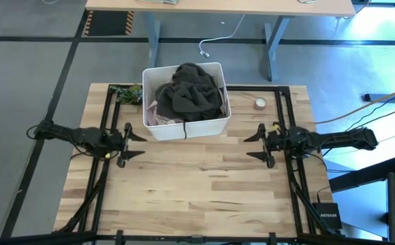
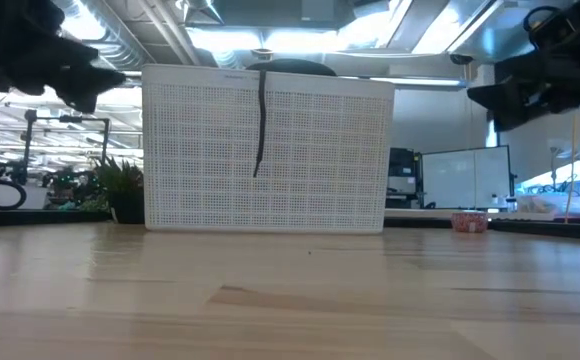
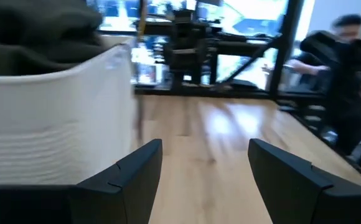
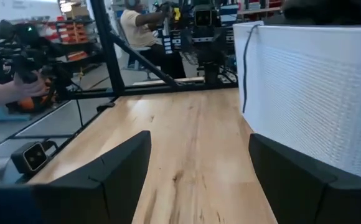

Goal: Sort clothes
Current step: Return to Home Position

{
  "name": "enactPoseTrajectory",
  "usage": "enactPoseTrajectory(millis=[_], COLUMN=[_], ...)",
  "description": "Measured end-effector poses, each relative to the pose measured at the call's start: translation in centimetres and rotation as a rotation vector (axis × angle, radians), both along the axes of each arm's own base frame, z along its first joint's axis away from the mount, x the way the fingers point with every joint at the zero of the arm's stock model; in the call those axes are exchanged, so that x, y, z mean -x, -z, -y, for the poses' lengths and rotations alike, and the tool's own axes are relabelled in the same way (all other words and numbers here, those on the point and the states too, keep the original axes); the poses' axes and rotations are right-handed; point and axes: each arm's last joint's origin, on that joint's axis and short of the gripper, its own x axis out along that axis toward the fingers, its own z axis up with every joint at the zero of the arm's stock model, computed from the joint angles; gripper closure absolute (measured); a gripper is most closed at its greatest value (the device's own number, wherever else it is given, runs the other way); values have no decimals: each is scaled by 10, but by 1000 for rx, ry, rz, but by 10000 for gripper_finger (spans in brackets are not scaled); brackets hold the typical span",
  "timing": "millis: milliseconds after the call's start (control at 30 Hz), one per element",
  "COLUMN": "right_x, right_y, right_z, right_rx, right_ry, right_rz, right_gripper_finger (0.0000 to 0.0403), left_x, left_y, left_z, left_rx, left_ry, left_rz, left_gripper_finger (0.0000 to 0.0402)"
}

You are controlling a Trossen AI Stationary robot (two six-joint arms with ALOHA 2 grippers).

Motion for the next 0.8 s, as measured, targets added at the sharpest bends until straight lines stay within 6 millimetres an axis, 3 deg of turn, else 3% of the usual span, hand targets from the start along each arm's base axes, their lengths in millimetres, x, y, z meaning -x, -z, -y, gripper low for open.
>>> enactPoseTrajectory(millis=[300, 567, 800], right_x=[1, 1, 5], right_y=[2, 2, 1], right_z=[0, 1, 4], right_rx=[-20, -85, -80], right_ry=[12, 57, 137], right_rz=[-10, -26, -5], right_gripper_finger=[113, 113, 113], left_x=[-1, -5, -5], left_y=[1, 5, 5], left_z=[-15, -15, -23], left_rx=[56, 60, 29], left_ry=[-176, -104, -192], left_rz=[-3, 68, 65], left_gripper_finger=[169, 169, 169])
